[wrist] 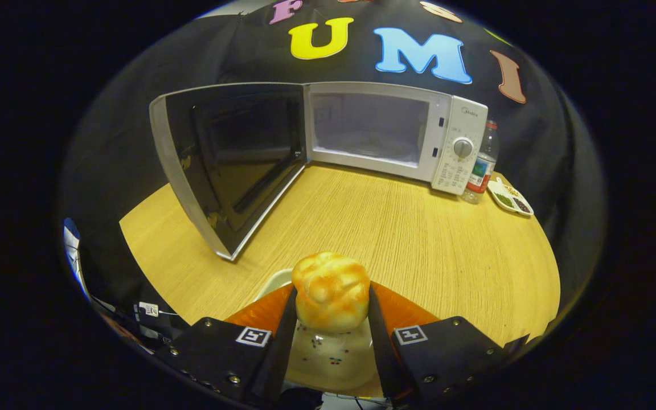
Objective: Open the microwave, put the food inside, and close the microwave door.
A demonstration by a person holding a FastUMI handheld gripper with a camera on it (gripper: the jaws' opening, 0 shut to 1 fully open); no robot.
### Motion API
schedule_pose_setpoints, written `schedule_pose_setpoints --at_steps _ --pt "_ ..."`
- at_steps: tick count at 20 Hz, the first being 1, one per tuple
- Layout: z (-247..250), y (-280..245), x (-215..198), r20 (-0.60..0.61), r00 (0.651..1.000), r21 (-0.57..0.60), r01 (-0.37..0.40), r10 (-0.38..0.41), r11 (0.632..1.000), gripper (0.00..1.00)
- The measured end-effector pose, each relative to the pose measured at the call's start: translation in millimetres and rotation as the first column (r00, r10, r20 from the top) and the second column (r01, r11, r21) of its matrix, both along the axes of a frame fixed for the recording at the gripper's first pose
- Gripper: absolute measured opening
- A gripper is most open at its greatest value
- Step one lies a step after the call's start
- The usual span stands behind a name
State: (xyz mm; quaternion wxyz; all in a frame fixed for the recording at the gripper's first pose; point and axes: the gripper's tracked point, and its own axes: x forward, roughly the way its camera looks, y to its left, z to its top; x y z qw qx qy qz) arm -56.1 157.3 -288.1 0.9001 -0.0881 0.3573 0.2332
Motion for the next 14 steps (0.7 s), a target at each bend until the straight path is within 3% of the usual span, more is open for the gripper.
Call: schedule_pose_setpoints --at_steps 6,14 --pt "35.3 20.1 57.7 0.089 0.993 0.088 0.073 -0.081 0.993 0.64" --pt "40.4 52.4 135.5 0.121 0.962 0.26 0.209 -0.247 0.943 0.64"
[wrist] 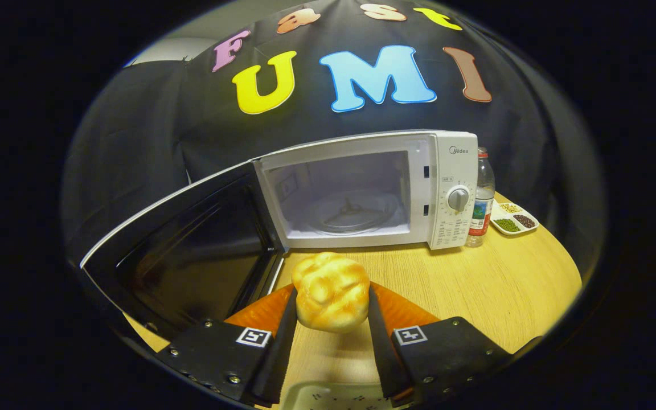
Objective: Open the microwave, put the food inside, and close the microwave door.
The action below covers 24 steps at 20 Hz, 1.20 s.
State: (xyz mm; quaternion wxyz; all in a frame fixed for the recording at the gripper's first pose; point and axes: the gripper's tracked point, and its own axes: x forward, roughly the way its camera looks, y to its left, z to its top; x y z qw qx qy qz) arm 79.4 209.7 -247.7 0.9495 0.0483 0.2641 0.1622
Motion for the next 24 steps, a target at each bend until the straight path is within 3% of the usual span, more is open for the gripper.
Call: schedule_pose_setpoints --at_steps 14,24 --pt "-18.5 38.2 134.7 0.128 0.977 0.087 0.158 -0.168 0.984 0.64" --pt "-53.3 44.9 197.4 0.104 0.948 0.175 0.282 -0.302 0.943 0.64"
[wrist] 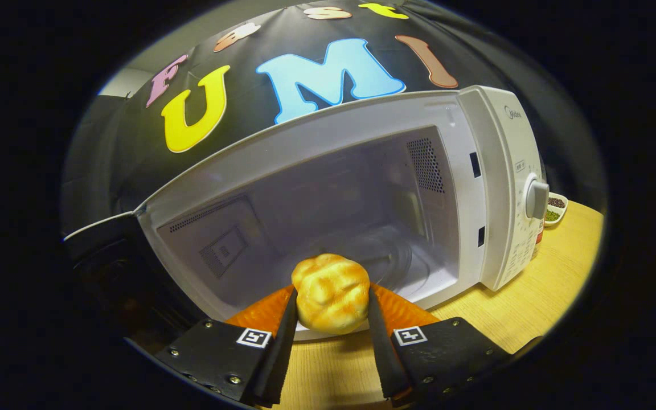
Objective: Open the microwave, put the food inside, and close the microwave door.
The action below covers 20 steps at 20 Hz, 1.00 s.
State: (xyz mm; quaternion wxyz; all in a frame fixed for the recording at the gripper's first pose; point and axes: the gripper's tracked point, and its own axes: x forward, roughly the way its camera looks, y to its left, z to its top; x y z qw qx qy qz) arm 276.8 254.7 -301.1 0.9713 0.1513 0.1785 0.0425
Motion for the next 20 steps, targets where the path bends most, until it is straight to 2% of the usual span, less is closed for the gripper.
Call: schedule_pose_setpoints --at_steps 2,3,8,14,18,20 --pt "-5.6 2.4 6.4 -0.013 1.0 0.028 0.017 -0.017 0.999 0.64" --pt "-10.0 5.3 10.0 -0.022 1.0 0.047 0.021 -0.02 0.999 0.68" --pt "-15.3 5.3 22.0 -0.036 0.997 0.099 0.07 -0.067 0.993 0.7" --pt "-10.0 5.3 21.9 -0.044 0.996 0.12 0.081 -0.076 0.99 0.91" --pt "-3.5 4.0 11.1 -0.049 0.997 0.099 0.057 -0.052 0.993 0.98" --pt "12.1 3.4 -0.7 -0.03 0.999 0.072 0.028 -0.025 0.997 0.97"
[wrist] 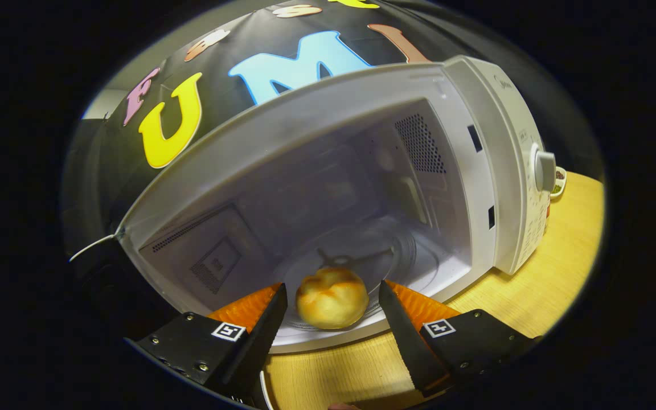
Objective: Open the microwave, put the food inside, and close the microwave door.
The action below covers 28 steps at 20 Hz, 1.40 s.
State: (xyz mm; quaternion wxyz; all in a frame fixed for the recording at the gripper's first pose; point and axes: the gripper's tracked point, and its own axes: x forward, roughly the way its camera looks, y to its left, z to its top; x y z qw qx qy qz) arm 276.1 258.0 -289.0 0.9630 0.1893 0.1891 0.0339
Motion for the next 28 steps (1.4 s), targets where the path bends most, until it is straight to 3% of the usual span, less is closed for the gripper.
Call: schedule_pose_setpoints --at_steps 10,14,18,22,28 --pt "126.6 -16.4 -123.8 0.085 0.982 -0.097 -0.161 0.169 0.982 0.97" --pt "174.7 -8.9 -182.7 0.123 0.951 -0.112 -0.269 0.282 0.957 0.97" --pt "205.1 12.1 -230.8 0.16 0.897 -0.17 -0.385 0.411 0.907 0.97" --pt "230.3 48.0 -271.5 0.211 0.826 -0.153 -0.5 0.522 0.853 0.97" --pt "237.1 112.1 -328.9 0.225 0.692 -0.129 -0.677 0.686 0.725 0.97"
